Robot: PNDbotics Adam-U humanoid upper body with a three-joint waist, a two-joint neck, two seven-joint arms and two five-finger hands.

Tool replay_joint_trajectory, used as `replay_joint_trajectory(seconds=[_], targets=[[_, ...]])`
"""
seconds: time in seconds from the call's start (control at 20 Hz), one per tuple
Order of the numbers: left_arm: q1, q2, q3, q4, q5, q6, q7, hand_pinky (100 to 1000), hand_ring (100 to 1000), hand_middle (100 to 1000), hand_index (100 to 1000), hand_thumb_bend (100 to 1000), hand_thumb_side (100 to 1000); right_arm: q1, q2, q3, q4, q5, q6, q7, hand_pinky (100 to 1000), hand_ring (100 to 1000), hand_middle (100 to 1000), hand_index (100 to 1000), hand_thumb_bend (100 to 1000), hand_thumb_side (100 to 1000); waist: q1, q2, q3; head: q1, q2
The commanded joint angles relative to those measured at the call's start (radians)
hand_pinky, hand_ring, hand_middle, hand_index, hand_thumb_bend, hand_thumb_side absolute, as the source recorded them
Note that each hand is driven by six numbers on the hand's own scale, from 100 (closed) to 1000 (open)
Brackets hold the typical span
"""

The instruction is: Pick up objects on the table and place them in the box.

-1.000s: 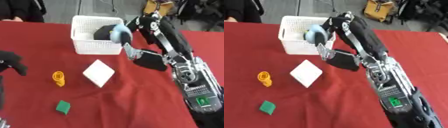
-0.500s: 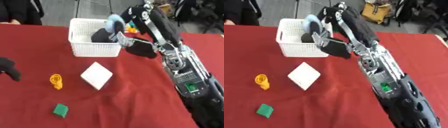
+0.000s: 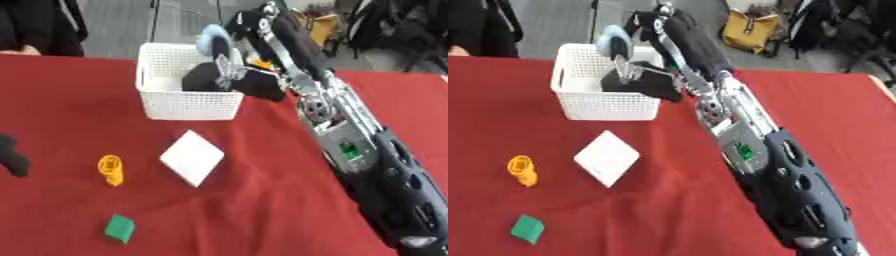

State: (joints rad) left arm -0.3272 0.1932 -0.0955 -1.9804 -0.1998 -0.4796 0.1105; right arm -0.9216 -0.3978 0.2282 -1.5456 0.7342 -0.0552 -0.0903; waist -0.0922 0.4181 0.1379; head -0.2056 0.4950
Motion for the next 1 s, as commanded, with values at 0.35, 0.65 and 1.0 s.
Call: replay_joint_trajectory(seconds=[0.35, 0.65, 1.0], targets=[[-0.033, -0.001, -0.016, -0.020, 0.020, -0.008, -0.022, 331, 446, 547, 714, 100, 875, -0.074, -0.029, -0.004, 0.154, 0.055, -0.058, -0.051, 199, 578, 100, 454, 100, 490, 0.001, -0.002, 0.042, -0.046, -0.038], [-0.044, -0.003, -0.023, -0.020, 0.029, -0.012, -0.033, 331, 446, 547, 714, 100, 875, -0.121, -0.032, 0.000, 0.265, 0.129, -0.089, -0.090, 211, 577, 100, 451, 100, 495, -0.005, 0.010, 0.064, -0.067, -0.050], [-0.051, -0.001, -0.030, -0.020, 0.035, -0.013, -0.044, 331, 446, 548, 715, 100, 878, -0.160, -0.035, 0.006, 0.350, 0.201, -0.148, -0.142, 231, 572, 100, 434, 100, 496, -0.020, 0.017, 0.084, -0.093, -0.053]])
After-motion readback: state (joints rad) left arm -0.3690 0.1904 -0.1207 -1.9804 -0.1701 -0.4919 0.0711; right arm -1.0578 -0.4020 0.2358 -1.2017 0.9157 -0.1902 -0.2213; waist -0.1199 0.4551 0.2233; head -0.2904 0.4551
